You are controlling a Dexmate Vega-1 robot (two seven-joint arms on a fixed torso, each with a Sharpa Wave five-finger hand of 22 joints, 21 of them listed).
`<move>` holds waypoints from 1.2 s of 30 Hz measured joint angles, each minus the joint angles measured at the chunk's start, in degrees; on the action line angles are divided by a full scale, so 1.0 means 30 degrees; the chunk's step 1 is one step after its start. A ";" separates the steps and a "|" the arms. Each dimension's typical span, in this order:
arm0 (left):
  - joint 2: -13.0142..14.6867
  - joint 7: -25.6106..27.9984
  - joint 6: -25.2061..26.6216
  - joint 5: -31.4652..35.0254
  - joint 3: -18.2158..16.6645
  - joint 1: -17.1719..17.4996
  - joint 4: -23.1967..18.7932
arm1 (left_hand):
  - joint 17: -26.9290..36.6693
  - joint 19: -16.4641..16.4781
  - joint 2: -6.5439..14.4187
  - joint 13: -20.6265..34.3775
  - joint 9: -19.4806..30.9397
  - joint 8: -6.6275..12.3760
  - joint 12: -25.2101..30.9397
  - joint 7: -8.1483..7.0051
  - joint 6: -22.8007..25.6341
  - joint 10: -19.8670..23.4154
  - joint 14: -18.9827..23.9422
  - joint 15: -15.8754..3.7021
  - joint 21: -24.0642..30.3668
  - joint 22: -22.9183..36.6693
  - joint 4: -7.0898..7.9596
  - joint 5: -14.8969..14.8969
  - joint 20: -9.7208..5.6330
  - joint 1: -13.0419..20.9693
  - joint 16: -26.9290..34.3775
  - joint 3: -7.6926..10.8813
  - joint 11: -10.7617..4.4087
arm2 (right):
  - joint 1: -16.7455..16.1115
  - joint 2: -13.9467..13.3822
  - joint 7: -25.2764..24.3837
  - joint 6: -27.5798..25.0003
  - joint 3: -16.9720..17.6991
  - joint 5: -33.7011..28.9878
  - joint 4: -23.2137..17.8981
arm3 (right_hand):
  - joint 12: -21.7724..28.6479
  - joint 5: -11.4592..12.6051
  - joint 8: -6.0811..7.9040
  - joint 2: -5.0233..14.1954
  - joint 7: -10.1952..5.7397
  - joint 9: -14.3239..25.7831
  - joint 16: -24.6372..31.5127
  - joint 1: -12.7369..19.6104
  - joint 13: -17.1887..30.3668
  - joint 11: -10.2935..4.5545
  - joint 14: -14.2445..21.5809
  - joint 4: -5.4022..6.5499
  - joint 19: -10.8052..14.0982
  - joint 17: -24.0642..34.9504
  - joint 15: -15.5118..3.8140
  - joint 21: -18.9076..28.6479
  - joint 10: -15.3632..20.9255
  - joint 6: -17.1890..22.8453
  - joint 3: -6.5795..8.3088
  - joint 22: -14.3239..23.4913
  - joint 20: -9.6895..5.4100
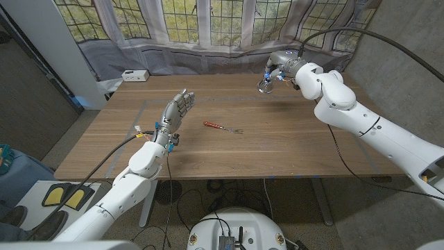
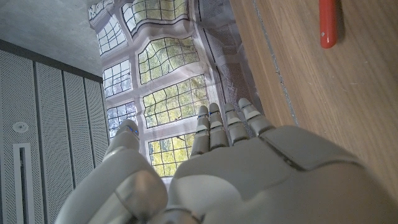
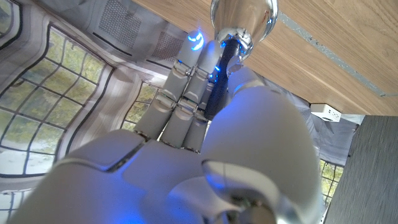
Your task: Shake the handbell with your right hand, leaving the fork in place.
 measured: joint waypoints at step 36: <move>0.0100 -0.0282 0.0055 -0.0099 0.0007 -0.0294 0.0175 | 0.0000 0.0000 0.0000 0.0001 0.0000 0.0000 0.0000 0.0000 0.0000 0.0000 0.0000 0.0000 0.0000 0.0000 0.0000 0.0000 0.0000 0.0000 0.0000 0.0000 -0.0001 | 0.3083 0.2659 0.1800 0.0363 -0.2768 -0.0650 0.5017 | -0.0222 0.0008 -0.0001 -0.0038 -0.0004 -0.0044 0.0002 -0.0037 0.0448 -0.0025 -0.0004 -0.0025 -0.0138 0.0002 0.0003 0.0443 0.0024 -0.0003 -0.0026 0.0005 0.0069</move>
